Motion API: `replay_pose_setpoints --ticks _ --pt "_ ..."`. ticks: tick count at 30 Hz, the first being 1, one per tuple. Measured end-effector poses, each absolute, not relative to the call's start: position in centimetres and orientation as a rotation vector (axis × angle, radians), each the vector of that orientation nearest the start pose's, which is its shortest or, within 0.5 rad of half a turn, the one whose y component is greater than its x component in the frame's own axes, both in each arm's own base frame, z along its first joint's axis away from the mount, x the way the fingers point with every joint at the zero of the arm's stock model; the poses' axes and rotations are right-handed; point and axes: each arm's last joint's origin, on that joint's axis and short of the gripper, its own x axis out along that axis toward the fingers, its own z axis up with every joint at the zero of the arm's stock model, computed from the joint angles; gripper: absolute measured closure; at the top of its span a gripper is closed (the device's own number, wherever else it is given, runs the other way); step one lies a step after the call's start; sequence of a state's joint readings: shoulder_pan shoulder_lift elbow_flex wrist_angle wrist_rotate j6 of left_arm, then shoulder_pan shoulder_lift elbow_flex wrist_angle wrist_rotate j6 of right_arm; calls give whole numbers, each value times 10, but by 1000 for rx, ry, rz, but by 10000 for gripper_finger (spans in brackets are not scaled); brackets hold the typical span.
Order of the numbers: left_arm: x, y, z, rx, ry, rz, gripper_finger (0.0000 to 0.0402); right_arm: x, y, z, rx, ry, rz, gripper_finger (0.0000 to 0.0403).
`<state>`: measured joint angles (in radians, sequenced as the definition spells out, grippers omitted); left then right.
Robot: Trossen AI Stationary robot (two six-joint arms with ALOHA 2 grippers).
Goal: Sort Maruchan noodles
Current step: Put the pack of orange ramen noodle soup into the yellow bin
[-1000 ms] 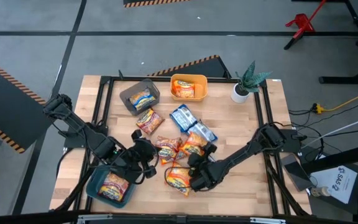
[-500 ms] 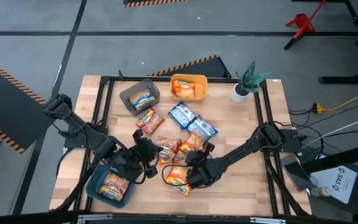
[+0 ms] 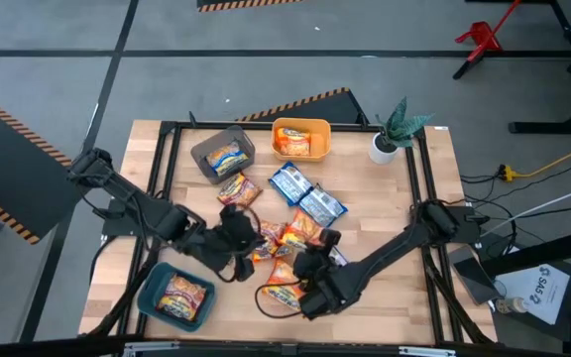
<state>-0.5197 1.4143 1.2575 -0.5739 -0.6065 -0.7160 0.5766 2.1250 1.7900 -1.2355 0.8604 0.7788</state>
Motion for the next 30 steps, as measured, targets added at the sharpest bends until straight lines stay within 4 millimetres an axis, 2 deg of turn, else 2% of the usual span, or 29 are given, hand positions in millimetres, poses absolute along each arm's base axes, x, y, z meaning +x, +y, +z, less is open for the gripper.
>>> replay_pose_setpoints --ticks 8,14,19,24,30 --pt "271 -95 344 -489 568 162 305 342 225 259 -449 849 -646 401" --pt "284 -68 341 -588 614 113 292 336 234 270 -478 784 -647 401" --pt "295 -48 315 -784 567 22 284 333 238 271 -488 776 -639 402" --pt "293 -34 271 -963 511 -51 271 331 240 271 -497 765 -637 402" --pt "285 -20 246 -1119 272 -145 247 330 241 271 -500 771 -629 403"
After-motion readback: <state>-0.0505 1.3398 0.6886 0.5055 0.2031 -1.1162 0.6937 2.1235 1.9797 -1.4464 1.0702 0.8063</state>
